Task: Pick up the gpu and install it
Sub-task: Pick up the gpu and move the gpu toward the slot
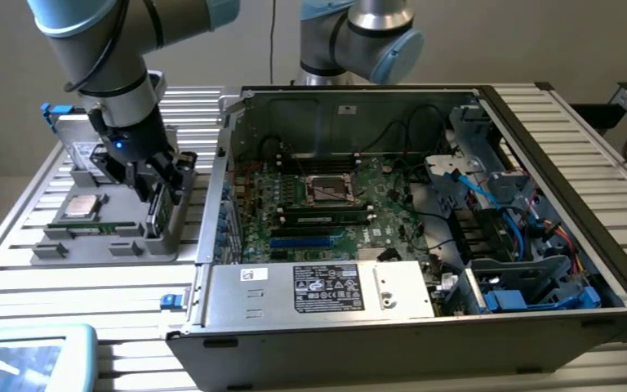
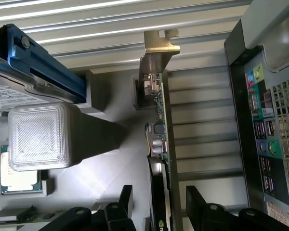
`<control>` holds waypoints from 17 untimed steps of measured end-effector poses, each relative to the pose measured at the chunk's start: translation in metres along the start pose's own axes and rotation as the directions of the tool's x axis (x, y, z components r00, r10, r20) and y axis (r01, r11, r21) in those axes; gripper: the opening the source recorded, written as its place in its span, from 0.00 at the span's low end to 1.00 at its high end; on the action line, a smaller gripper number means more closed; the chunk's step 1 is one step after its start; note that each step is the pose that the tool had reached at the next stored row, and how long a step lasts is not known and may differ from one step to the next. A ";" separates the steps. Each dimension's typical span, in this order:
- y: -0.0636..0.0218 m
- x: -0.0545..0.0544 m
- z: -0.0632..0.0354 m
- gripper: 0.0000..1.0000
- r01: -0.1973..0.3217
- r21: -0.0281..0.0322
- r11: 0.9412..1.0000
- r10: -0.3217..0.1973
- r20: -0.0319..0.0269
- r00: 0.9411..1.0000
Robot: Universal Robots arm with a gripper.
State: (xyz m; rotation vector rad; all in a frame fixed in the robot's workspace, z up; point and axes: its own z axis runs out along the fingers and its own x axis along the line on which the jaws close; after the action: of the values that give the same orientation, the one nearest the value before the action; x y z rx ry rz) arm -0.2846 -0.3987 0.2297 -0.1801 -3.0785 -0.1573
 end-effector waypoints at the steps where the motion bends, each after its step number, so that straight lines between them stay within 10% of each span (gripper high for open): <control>1: 0.0008 0.000 0.0001 0.56 0.000 0.000 1.000 0.000 0.000 1.000; 9: 0.0016 -0.001 0.0007 0.56 0.000 0.000 1.000 0.000 0.000 1.000; 17: 0.0016 -0.002 0.0008 0.28 0.000 0.000 1.000 0.000 0.000 1.000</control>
State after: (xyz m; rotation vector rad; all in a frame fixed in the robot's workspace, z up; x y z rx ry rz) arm -0.2828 -0.3972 0.2289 -0.1801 -3.0785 -0.1573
